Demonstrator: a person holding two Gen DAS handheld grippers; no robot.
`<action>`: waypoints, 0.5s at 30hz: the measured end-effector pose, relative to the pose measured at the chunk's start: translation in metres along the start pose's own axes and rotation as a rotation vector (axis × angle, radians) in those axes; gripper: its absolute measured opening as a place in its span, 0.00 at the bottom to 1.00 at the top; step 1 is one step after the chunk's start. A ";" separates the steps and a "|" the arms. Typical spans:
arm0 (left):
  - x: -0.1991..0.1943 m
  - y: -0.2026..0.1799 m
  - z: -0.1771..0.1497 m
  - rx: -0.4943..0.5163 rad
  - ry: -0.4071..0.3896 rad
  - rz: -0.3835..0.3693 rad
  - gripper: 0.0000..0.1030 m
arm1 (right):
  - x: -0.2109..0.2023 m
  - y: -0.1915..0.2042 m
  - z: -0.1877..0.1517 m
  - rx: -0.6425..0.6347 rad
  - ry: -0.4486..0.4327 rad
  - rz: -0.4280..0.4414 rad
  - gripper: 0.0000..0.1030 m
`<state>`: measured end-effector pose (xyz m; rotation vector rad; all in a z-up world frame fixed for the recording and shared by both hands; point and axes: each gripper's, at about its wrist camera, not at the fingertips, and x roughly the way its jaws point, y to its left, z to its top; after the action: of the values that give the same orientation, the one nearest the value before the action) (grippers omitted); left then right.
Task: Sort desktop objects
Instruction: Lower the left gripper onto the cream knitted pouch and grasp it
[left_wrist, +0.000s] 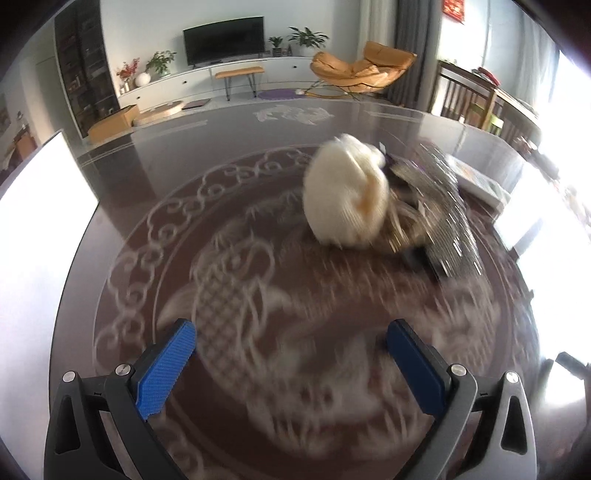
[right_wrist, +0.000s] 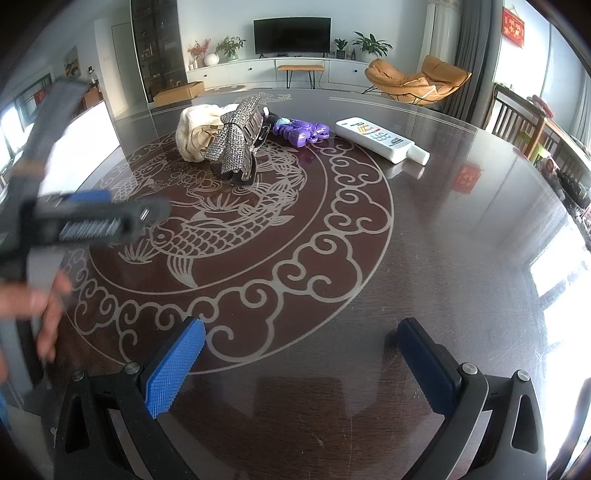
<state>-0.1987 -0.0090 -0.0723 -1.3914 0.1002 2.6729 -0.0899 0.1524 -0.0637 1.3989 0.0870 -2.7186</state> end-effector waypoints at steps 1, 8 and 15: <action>0.006 -0.002 0.008 0.001 0.000 -0.001 1.00 | 0.000 0.000 0.000 0.000 0.000 0.000 1.00; 0.033 -0.020 0.049 0.064 -0.002 -0.045 1.00 | 0.000 0.000 0.000 0.000 0.000 0.000 1.00; 0.052 -0.025 0.075 0.057 -0.002 -0.041 1.00 | 0.000 0.000 0.000 0.000 0.000 0.001 1.00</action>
<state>-0.2856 0.0284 -0.0715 -1.3590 0.1450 2.6166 -0.0898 0.1519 -0.0641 1.3982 0.0863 -2.7181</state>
